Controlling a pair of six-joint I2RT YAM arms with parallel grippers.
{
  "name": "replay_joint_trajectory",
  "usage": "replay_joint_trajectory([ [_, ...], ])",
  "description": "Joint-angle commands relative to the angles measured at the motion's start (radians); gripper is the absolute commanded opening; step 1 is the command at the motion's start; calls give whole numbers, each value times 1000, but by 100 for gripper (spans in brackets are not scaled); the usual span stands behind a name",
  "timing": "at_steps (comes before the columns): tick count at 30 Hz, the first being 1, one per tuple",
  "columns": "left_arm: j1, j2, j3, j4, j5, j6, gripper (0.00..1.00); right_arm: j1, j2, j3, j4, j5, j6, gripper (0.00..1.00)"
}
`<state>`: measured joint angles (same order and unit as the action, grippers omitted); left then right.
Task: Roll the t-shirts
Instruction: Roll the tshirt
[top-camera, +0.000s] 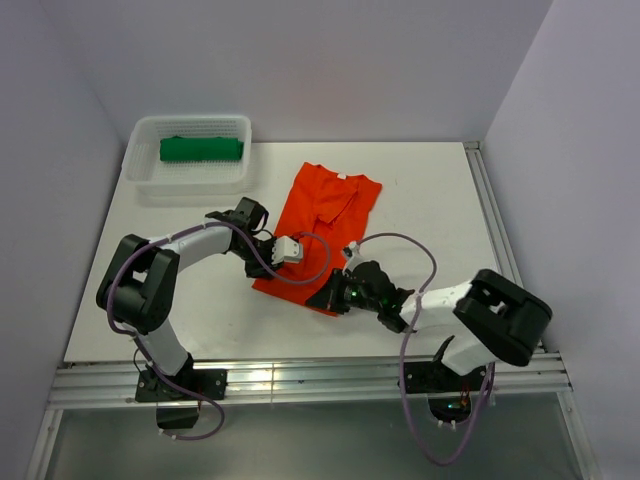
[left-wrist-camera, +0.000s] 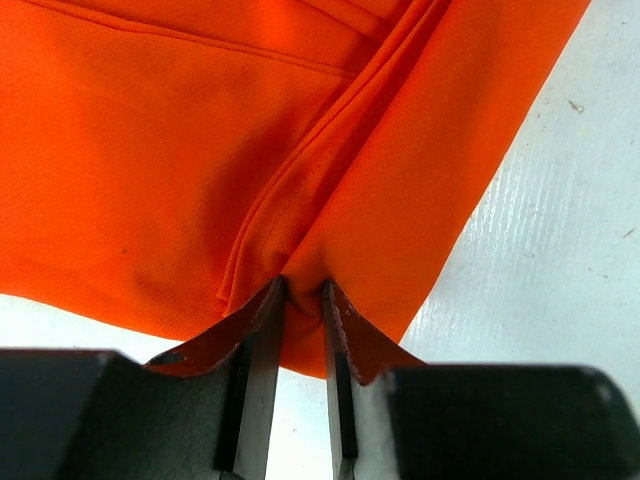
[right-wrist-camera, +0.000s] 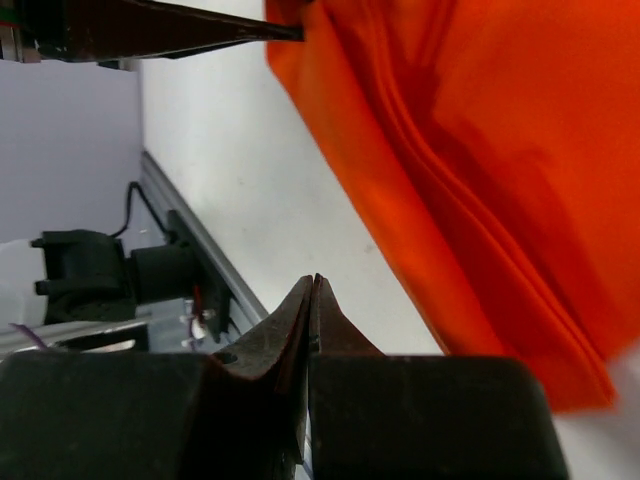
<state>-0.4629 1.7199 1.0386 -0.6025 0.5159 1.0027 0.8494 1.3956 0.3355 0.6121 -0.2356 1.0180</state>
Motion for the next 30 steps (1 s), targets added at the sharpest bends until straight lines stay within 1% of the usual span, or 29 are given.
replay_joint_trajectory([
  [1, -3, -13, 29, -3, -2, -6, 28, 31, 97, 39, 345, -54, 56, 0],
  [3, -3, -22, 29, -3, -2, -7, 28, 36, 170, 56, 458, -56, 77, 0],
  [8, -5, -29, 32, -9, -2, -6, 27, 39, 290, 76, 624, -12, 126, 0],
  [12, -5, -31, 31, -11, -2, -6, 27, 43, 361, 54, 649, 70, 145, 0],
  [17, -5, -33, 21, -10, -11, 0, 27, 20, 456, 30, 722, 50, 204, 0],
  [24, -3, -39, 15, -11, -14, 5, 27, -7, 615, -24, 804, 94, 255, 0],
  [26, -5, -37, 14, -14, -19, 7, 27, -24, 649, -38, 846, 102, 298, 0],
  [30, -3, -39, 14, -17, -25, 11, 26, -58, 721, -46, 831, 87, 382, 0],
])
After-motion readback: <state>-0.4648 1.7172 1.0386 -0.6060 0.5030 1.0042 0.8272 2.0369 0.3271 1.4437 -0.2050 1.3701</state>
